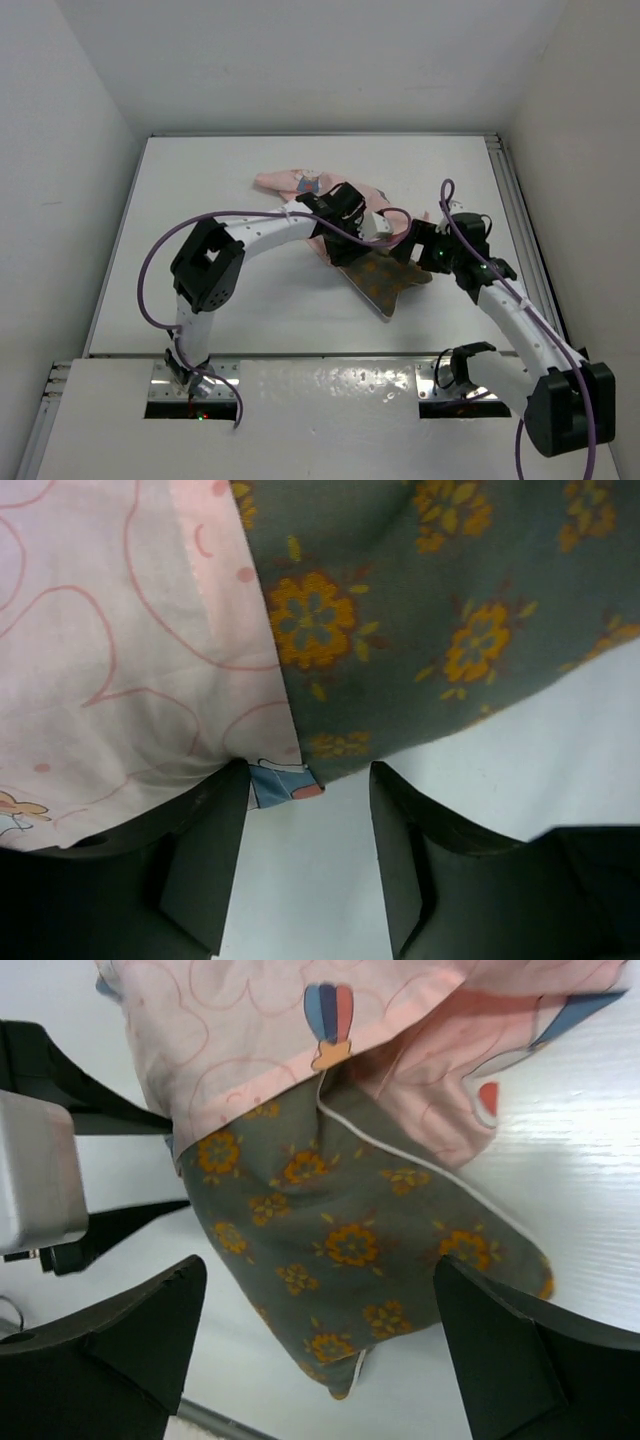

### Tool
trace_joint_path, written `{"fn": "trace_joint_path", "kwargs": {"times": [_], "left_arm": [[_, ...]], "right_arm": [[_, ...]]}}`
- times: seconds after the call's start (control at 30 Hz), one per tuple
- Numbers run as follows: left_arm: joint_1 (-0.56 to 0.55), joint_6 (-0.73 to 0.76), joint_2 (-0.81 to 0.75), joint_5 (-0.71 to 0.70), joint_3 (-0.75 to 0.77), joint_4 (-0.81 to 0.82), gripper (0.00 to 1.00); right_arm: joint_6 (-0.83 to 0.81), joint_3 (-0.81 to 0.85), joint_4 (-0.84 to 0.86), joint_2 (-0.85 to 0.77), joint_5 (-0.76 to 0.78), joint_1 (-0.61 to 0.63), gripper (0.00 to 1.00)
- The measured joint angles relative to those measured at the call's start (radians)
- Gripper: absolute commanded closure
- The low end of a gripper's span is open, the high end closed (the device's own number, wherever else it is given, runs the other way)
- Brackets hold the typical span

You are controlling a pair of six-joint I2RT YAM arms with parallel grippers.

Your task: Put the pillow into the pillowcase

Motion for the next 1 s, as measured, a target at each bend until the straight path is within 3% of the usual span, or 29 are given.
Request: {"fn": "trace_joint_path", "kwargs": {"times": [0.13,0.17,0.2,0.27,0.5,0.77,0.9,0.97,1.0], "left_arm": [[-0.007,-0.019,-0.022,-0.06,-0.065,0.097,0.75],[-0.009,-0.024,-0.024,-0.075,-0.073,0.11,0.79],[-0.01,-0.027,-0.025,-0.086,-0.077,0.121,0.91],[-0.012,-0.035,-0.029,-0.114,-0.087,0.145,1.0],[-0.029,-0.052,-0.048,-0.203,-0.099,0.167,1.0],[-0.049,-0.07,-0.108,-0.22,-0.122,0.149,1.0],[-0.08,-0.069,-0.138,-0.212,-0.122,0.108,1.0],[-0.093,-0.069,-0.158,-0.203,-0.122,0.085,1.0],[-0.096,-0.068,-0.167,-0.201,-0.122,0.079,1.0]], "right_arm": [[0.022,-0.018,0.045,0.061,-0.041,0.019,0.08],[0.029,-0.029,0.067,0.064,-0.04,0.034,0.07],[0.034,-0.037,0.084,0.066,-0.041,0.048,0.06],[0.042,-0.056,0.13,0.068,-0.026,0.09,0.01],[0.029,-0.096,0.256,0.153,0.048,0.213,0.01],[0.047,-0.096,0.321,0.308,0.24,0.316,0.01],[0.155,-0.107,0.417,0.368,0.249,0.303,0.42],[0.213,-0.126,0.492,0.396,0.229,0.294,0.96],[0.248,-0.132,0.532,0.408,0.208,0.291,0.96]]}}
